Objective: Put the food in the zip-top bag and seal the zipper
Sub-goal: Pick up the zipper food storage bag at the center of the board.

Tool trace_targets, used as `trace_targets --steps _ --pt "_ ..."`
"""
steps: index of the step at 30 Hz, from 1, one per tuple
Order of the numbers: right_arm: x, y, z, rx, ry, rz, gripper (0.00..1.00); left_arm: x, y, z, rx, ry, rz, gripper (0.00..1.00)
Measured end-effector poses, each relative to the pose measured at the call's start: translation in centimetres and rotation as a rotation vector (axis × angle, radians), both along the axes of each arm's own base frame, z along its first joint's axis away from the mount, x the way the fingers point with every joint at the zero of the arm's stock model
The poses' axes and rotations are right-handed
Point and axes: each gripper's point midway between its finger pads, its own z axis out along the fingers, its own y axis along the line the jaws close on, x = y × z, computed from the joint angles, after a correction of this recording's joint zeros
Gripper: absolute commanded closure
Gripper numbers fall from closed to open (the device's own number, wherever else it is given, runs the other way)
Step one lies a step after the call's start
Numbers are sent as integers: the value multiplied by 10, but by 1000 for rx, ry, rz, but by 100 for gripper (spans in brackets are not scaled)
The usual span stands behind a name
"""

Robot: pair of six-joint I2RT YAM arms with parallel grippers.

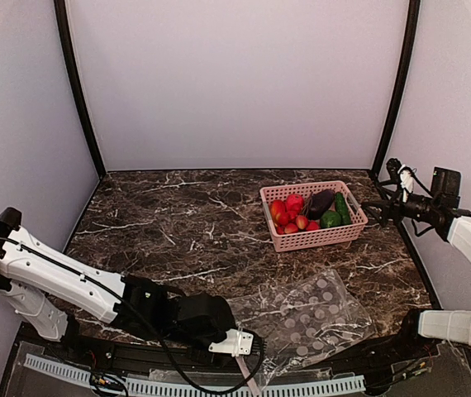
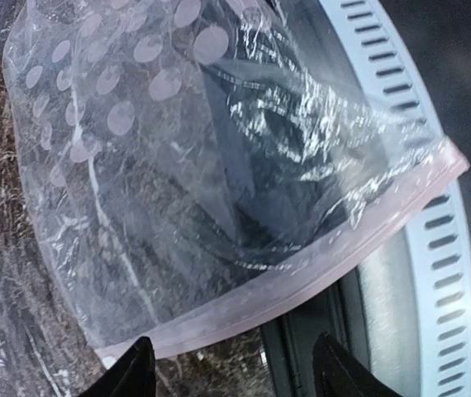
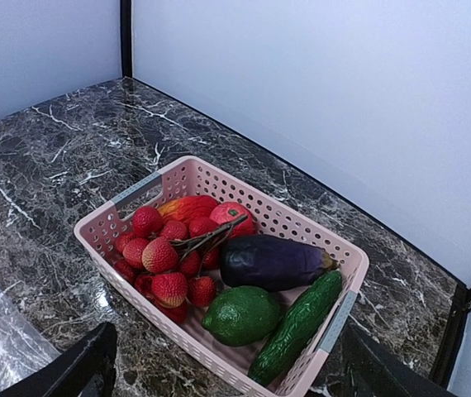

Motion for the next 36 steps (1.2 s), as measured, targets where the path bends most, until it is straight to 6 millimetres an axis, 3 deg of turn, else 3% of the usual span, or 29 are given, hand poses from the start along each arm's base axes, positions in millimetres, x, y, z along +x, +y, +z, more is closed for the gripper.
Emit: trace_targets --steps 7,21,29,36 --pt "-2 2 0 5 2 11 10 12 18 -7 62 -236 -87 46" --pt "-2 2 -1 7 7 18 11 5 1 -24 108 -485 -282 55" --pt "-1 2 -3 8 13 18 11 8 -7 -43 115 -576 -313 72" --pt "0 2 -5 9 18 18 11 13 -18 -34 57 -648 -277 88"
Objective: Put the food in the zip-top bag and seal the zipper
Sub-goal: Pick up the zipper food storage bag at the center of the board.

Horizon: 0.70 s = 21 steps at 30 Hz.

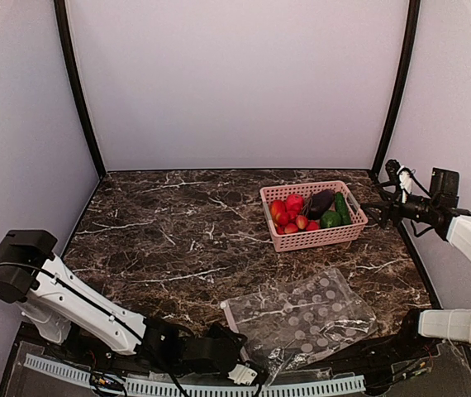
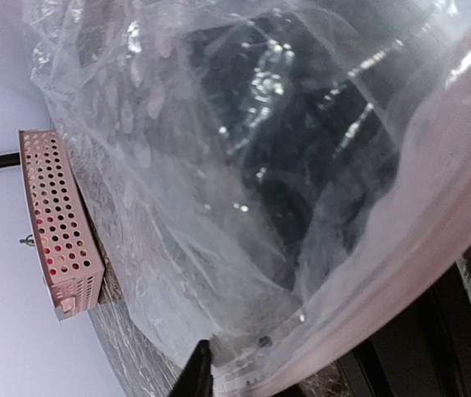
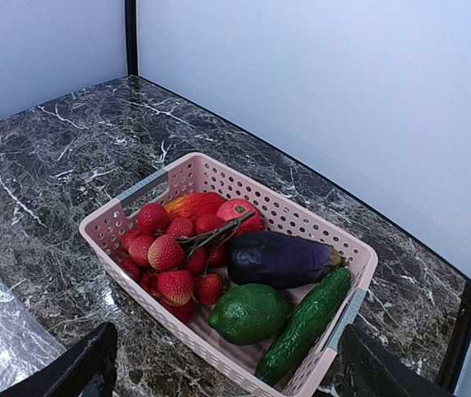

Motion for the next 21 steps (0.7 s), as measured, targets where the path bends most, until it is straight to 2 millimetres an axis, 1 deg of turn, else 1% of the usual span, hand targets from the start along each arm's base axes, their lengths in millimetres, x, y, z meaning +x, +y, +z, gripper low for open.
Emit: trace_targets --steps 3,4,7,9,11,13,15,17,19,21 --pt "0 0 -1 1 3 0 11 2 -4 8 -43 1 18 97" --pt "0 0 -1 1 4 0 11 2 -5 11 -58 1 24 99" --pt "1 -1 -3 0 9 -4 11 4 -6 27 -110 14 51 99" --pt "3 -2 -5 2 20 -12 11 4 -5 44 -161 36 73 99" --pt "6 -3 -7 8 41 -21 13 7 -2 70 -238 67 109 99" --pt "10 -4 -5 14 66 -25 16 13 7 103 -329 103 160 99" --pt "16 -5 1 13 79 -22 19 23 19 135 -414 139 222 99" --pt "21 -6 9 1 76 -14 23 37 33 171 -507 178 297 99" --pt "23 -3 14 -28 69 -2 31 57 53 211 -613 222 391 99" --pt "25 2 12 -76 66 21 38 76 83 255 -738 256 493 99"
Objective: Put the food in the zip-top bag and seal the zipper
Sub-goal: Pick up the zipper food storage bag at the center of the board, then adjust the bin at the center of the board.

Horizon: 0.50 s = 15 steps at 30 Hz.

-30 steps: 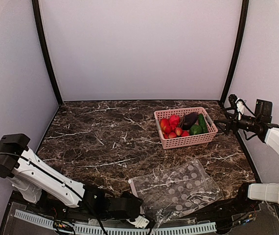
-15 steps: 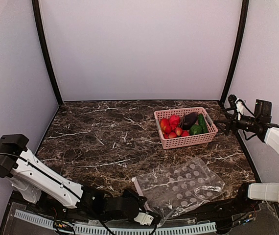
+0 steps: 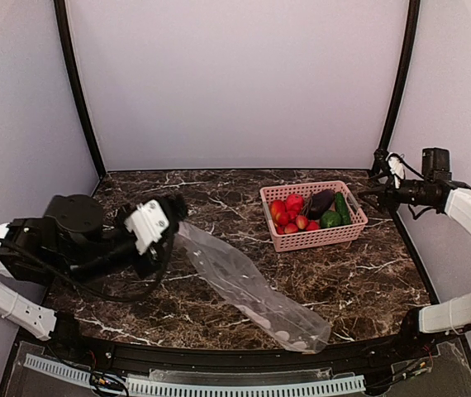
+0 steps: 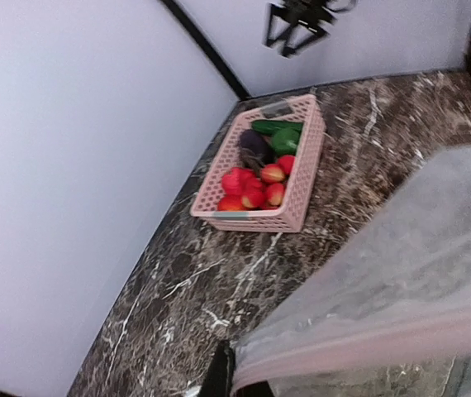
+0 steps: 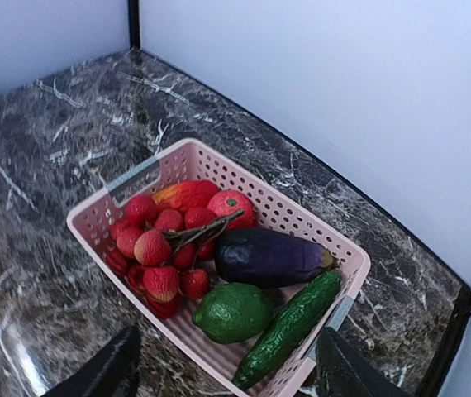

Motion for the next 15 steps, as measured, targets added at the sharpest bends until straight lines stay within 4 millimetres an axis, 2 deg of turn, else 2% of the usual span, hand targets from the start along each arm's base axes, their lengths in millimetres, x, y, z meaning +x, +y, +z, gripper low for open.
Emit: trace_targets --steps 2,4,8,11,15 --pt "2 6 -10 -56 17 25 42 13 33 37 -108 15 96 99" --pt "6 9 -22 -102 47 49 45 22 65 65 -195 11 194 99" --pt "23 5 -50 -180 140 79 46 42 128 107 -325 -50 442 99" --pt "32 7 -70 -222 199 109 44 56 156 114 -312 -114 596 99" --pt "31 26 -96 -283 269 190 40 77 169 106 -213 -161 755 99"
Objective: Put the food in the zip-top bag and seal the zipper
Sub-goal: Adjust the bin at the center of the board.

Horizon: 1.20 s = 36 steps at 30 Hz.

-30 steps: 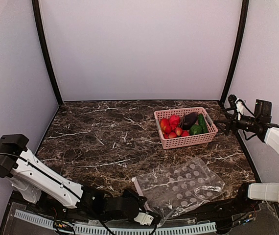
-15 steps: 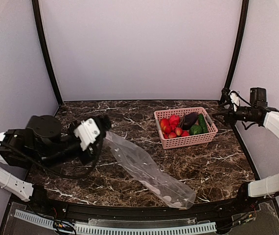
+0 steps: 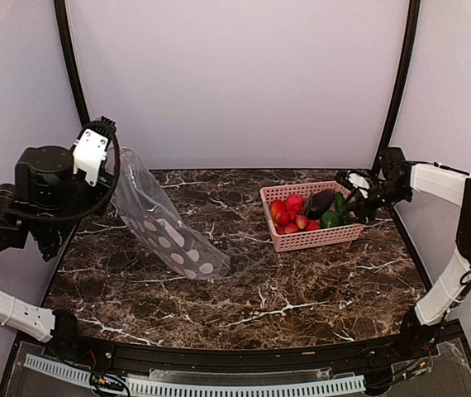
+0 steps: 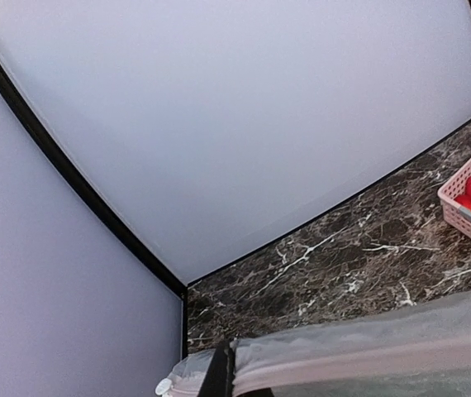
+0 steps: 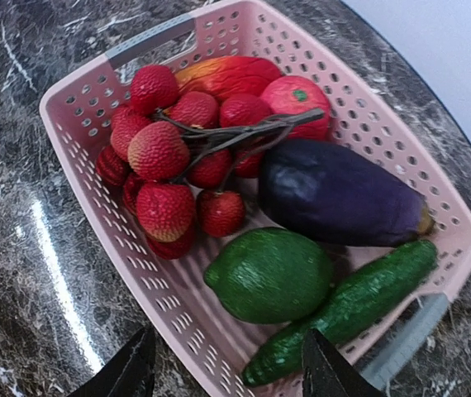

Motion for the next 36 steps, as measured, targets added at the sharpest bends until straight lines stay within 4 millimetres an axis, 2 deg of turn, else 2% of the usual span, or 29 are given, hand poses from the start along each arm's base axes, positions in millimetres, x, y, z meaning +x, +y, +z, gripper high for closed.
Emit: trace_targets --steps 2,6,10,15,17,19,22,25,27,29,31,33,36 --pt "-4 15 -13 -38 35 58 38 13 2 -8 38 32 62 99" --pt "-14 31 -36 -106 100 131 39 39 4 -37 85 148 134 99" --pt "-24 29 -46 -161 143 147 43 61 17 -60 75 259 193 99" --pt "-42 24 -57 -216 173 157 49 86 23 -63 36 303 226 99" --pt "-53 31 -59 -236 177 183 49 96 14 -71 38 326 205 99" --pt "-74 45 -63 -256 194 231 49 105 -2 -84 45 365 160 99" --pt "-116 77 -65 -267 239 341 45 114 -34 -113 46 455 66 99" --pt "-152 102 -60 -244 301 428 42 115 -63 -142 12 540 -41 99" --pt "-166 108 -52 -219 346 448 40 109 -77 -155 -19 587 -111 99" --pt "-162 108 -39 -189 355 421 41 103 -91 -166 -57 631 -185 99" --pt "-143 104 -18 -138 336 358 42 94 -107 -176 -103 684 -265 99" --pt "-112 96 5 -84 288 263 43 85 -122 -182 -160 733 -341 99" --pt "-58 73 38 -18 194 77 46 73 -140 -191 -246 793 -424 99"
